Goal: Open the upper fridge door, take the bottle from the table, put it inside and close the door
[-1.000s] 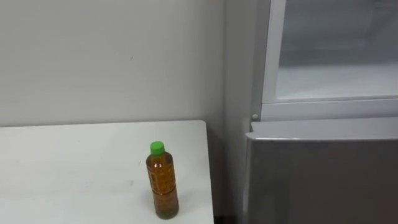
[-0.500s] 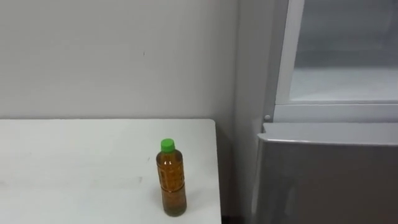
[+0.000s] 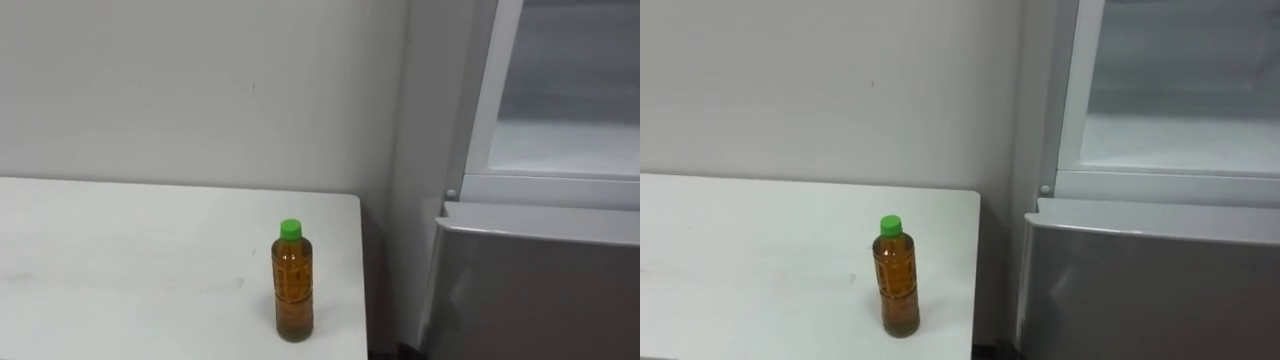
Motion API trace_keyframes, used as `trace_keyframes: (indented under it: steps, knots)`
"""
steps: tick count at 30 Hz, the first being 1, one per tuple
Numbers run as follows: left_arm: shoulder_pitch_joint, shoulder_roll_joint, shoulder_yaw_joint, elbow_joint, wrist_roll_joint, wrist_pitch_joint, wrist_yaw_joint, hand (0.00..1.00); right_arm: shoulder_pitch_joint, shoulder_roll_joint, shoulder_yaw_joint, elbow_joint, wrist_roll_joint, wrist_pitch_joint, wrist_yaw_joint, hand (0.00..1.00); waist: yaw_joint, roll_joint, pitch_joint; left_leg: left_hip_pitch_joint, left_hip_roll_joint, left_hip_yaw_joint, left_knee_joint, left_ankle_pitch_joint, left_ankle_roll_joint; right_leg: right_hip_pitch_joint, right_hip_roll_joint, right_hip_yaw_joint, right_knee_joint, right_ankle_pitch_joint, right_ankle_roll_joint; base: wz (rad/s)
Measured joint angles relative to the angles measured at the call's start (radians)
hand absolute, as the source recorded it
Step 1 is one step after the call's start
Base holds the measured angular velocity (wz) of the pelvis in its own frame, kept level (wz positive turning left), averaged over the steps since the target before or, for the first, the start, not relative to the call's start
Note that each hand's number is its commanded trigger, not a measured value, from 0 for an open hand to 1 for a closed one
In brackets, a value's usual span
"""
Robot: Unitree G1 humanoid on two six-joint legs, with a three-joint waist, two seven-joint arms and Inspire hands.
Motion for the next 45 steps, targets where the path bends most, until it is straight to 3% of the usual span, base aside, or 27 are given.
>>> trace_keyframes:
  steps: [8,15,22,27,38,45]
  knots:
    - [0.004,0.002,0.002,0.000,0.028,0.013,-0.002,0.00,-0.044,-0.025,-0.002,-0.162,0.012,0.000,0.020,0.00,0.018,-0.001,-0.0003,-0.001,0.002,0.001,0.003,0.000,0.000,0.004,0.000,-0.003,0.000,0.001,-0.001,0.00]
    - [0.003,0.003,0.004,0.009,0.028,0.014,-0.005,0.00,-0.080,-0.035,-0.011,-0.179,0.128,0.000,0.035,0.00,0.025,-0.008,-0.0015,-0.003,0.002,-0.001,0.006,0.000,0.000,0.005,0.000,-0.008,0.000,0.002,-0.002,0.00]
    - [0.000,0.016,0.001,-0.003,0.073,0.029,-0.008,0.00,-0.120,-0.074,-0.009,-0.213,0.162,0.000,0.012,0.00,0.040,-0.020,-0.0001,-0.010,0.003,-0.004,0.009,0.000,0.000,0.003,0.000,-0.010,0.000,0.004,-0.004,0.00]
    - [-0.005,0.024,0.000,-0.005,0.116,0.030,-0.009,0.00,-0.159,-0.074,-0.009,-0.224,0.178,0.000,-0.008,0.00,0.050,-0.029,0.0010,-0.012,0.001,-0.015,0.009,0.000,0.000,0.010,0.000,-0.025,-0.002,0.004,-0.003,0.08]
    - [-0.004,0.027,-0.034,-0.004,0.206,0.068,-0.020,0.00,-0.180,-0.073,-0.006,-0.224,0.283,0.000,-0.041,0.00,0.055,-0.025,0.0038,-0.019,0.000,-0.045,0.013,0.001,-0.002,0.019,0.001,-0.056,-0.004,0.004,-0.003,0.07]
    - [-0.016,0.027,-0.067,-0.023,0.224,0.069,-0.020,0.00,-0.229,-0.072,0.032,-0.189,0.355,0.000,-0.065,0.00,0.052,-0.023,0.0085,-0.024,0.001,-0.055,0.026,0.001,-0.002,0.021,0.001,-0.076,-0.004,0.004,-0.003,0.05]
